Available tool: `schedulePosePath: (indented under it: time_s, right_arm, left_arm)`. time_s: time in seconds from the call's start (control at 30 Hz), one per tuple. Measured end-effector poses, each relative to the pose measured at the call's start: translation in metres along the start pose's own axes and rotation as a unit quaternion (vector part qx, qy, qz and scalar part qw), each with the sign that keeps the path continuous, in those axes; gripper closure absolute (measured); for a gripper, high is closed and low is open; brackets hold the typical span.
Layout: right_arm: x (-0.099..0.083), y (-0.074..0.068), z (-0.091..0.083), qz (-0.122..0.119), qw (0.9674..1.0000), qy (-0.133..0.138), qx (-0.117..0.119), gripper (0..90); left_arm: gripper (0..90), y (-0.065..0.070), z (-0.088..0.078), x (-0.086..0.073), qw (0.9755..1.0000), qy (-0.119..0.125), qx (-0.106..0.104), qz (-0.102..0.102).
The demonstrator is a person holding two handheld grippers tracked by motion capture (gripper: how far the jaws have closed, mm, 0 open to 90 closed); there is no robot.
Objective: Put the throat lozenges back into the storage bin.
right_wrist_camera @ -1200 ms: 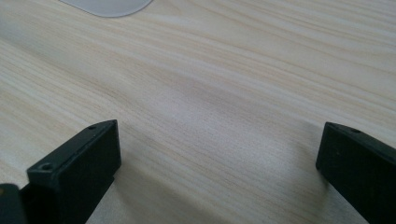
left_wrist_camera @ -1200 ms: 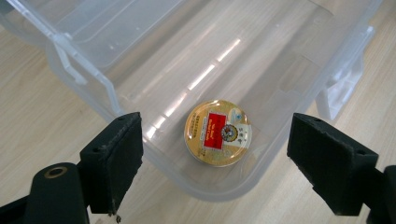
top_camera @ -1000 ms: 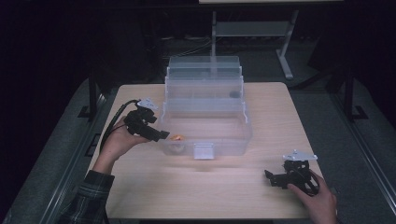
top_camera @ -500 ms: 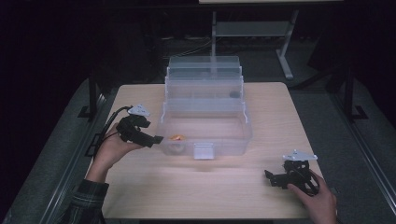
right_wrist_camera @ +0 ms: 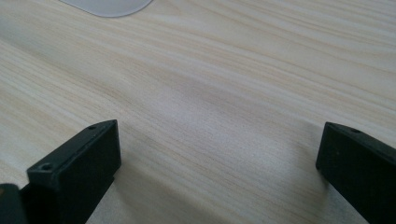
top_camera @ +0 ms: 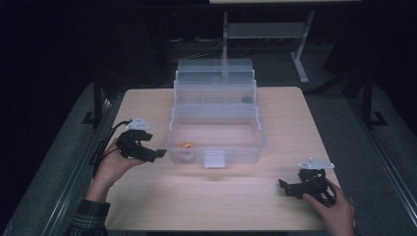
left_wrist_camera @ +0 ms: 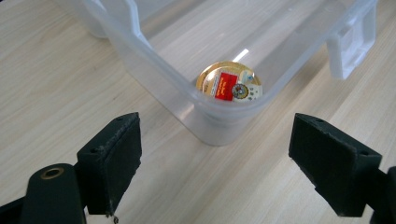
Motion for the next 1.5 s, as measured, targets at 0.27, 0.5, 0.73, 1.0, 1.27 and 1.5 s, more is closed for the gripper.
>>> schedulePosePath:
  time_s: [0.27,0.5,0.73,1.0,1.27,1.5]
  right_arm:
    - [0.000,0.000,0.000,0.000,1.0000,0.000,0.000,0.0]
    - [0.000,0.000,0.000,0.000,1.0000,0.000,0.000,0.0]
    - [0.000,0.000,0.000,0.000,1.0000,0.000,0.000,0.0]
    - [0.000,0.000,0.000,0.000,1.0000,0.000,0.000,0.0]
    - [0.000,0.000,0.000,0.000,1.0000,0.000,0.000,0.0]
    - [0.000,0.000,0.000,0.000,1.0000,0.000,0.000,0.0]
  left_arm:
    - [16.0,-0.001,-0.005,-0.012,0.9998,0.015,0.009,0.004]
    - [15.5,0.001,-0.004,-0.022,0.9994,0.028,0.018,0.002]
    - [14.5,0.004,-0.002,-0.034,0.9990,0.038,0.023,0.005]
    - [14.2,0.004,0.000,-0.046,0.9980,0.055,0.031,-0.003]
    - [13.6,0.007,0.006,-0.067,0.9980,0.054,0.031,-0.009]
    - [13.6,0.007,0.010,-0.085,0.9984,0.043,0.035,-0.013]
Point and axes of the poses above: each handheld gripper's, and its own axes: z roughly forward along the jaws, x roughly out of its top, y roughly to its right, the point moved 9 cm from there along z, roughly forward along the jaws, and after that the axes turned 3 degrees about -x, right-handed, at the moved point
